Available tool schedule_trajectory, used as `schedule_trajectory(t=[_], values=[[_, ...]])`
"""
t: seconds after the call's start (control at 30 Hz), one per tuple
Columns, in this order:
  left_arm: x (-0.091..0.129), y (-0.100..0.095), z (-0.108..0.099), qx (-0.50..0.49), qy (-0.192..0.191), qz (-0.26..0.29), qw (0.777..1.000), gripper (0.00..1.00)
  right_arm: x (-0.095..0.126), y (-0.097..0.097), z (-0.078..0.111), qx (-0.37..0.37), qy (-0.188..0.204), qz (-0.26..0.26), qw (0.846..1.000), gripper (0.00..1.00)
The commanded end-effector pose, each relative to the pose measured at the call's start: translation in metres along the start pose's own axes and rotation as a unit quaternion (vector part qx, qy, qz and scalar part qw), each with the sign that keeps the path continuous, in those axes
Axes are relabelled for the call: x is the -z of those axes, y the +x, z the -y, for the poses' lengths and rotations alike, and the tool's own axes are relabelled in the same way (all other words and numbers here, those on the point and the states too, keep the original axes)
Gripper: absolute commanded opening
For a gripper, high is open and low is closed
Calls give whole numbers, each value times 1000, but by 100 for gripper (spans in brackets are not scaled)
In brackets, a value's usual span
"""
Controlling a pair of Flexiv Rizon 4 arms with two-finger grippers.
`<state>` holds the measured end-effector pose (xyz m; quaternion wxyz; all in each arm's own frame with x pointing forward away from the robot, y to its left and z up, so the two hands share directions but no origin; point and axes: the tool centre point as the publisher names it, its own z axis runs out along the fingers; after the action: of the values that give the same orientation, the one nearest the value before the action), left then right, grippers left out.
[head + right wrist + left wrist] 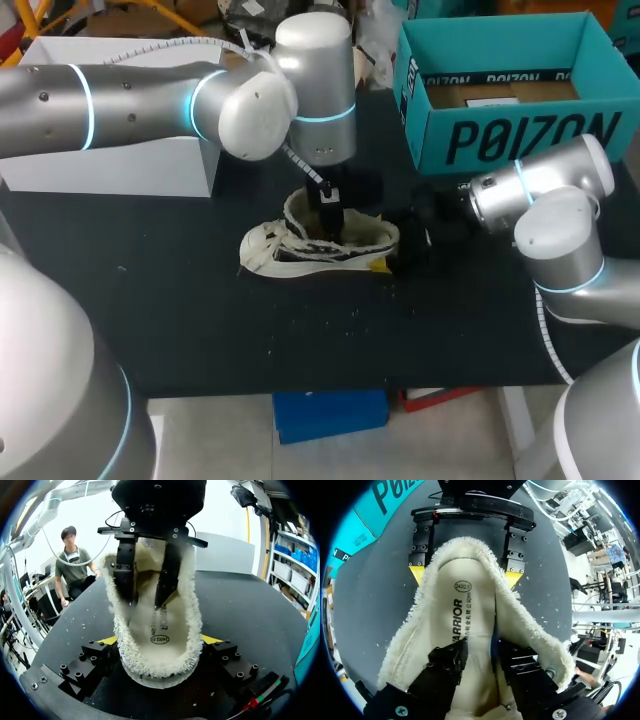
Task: Take the shoe out of the shoebox, open the shoe tongue, remove and reinsert the insole, then place the shoe into the shoebox
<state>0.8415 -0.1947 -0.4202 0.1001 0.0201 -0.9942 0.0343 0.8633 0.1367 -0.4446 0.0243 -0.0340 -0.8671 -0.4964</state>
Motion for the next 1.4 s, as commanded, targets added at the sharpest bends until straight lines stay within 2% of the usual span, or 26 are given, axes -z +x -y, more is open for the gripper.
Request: schedule_trajectory(t=[0.03, 0.17, 0.23, 0.37, 0.5, 0.63, 0.7, 0.73, 0.97, 1.1, 1.4], values=[[-10, 7, -8, 7, -6, 51, 999, 40, 0, -2, 0, -1, 1, 0, 1000, 0], [-12, 5, -12, 18, -4, 86, 996, 39, 0, -2, 0, -1, 1, 0, 1000, 0], [-16, 4, -12, 19, -26, 111, 993, 39, 0, -2, 0, -1, 1, 0, 1000, 0], [-19, 4, -12, 30, -40, 158, 986, 38, 0, -2, 0, -1, 1, 0, 1000, 0], [-19, -4, -15, 40, -54, 217, 974, 36, 0, -2, 0, -1, 1, 0, 1000, 0], [-19, -7, -15, 35, -56, 263, 963, 42, 0, -2, 0, -1, 1, 0, 1000, 0], [-21, -11, -16, 35, -49, 282, 957, 28, 0, -2, 0, -1, 1, 0, 1000, 0], [-21, -12, -16, 36, -44, 290, 955, 27, 0, -2, 0, -1, 1, 0, 1000, 0], [-14, -23, -20, 41, -7, 343, 938, 36, 0, -2, 0, -1, 1, 0, 1000, 0], [-8, -29, -24, 46, 19, 367, 929, 33, 0, -2, 0, -1, 1, 0, 1000, 0], [-14, -35, -27, 56, 51, 365, 928, 31, 0, -2, 0, -1, 1, 0, 1000, 0]])
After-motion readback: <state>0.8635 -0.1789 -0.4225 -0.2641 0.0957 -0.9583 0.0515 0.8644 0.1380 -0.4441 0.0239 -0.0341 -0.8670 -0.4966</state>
